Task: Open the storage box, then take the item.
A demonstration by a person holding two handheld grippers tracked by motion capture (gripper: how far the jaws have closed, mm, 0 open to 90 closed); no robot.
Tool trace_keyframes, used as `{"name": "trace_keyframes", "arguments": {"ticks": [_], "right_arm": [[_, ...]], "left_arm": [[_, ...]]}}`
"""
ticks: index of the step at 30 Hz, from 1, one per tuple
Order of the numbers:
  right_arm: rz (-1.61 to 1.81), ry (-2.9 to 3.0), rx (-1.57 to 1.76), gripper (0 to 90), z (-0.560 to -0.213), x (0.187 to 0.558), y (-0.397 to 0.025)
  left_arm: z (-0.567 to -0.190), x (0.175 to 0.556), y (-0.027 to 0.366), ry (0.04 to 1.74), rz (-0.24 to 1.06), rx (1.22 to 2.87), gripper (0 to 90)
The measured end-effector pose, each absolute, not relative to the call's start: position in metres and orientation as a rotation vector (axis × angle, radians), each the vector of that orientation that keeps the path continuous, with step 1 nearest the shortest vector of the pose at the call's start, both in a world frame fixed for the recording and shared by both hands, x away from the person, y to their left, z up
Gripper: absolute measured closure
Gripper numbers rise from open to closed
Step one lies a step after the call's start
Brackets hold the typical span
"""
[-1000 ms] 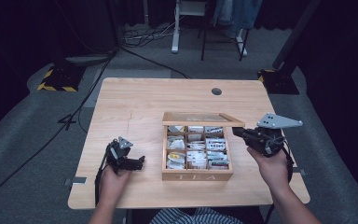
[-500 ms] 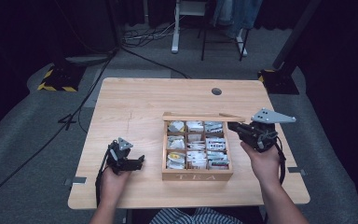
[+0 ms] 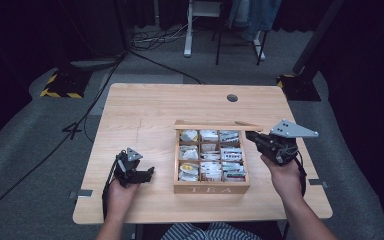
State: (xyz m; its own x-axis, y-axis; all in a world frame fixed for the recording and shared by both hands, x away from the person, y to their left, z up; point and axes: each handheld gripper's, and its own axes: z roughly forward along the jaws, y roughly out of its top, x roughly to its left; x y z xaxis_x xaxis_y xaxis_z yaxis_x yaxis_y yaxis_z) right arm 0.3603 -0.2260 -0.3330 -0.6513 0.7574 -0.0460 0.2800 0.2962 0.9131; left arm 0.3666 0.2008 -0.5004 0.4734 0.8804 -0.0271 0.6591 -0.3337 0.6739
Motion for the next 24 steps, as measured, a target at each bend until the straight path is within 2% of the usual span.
{"name": "trace_keyframes", "arguments": {"ticks": [11,20,24], "right_arm": [[1.323,2.097,0.909,89.8,-0.334,0.360,-0.226],[1.333,2.107,0.902,89.7,-0.335,0.360,-0.227],[1.333,2.110,0.900,89.7,-0.335,0.361,-0.227]], "left_arm": [[-0.497,0.370,0.203,1.245,0.457,2.113,21.4],[-0.469,0.363,0.203,1.195,0.391,2.077,21.9],[-0.457,0.358,0.198,1.160,0.349,2.064,24.7]]}}
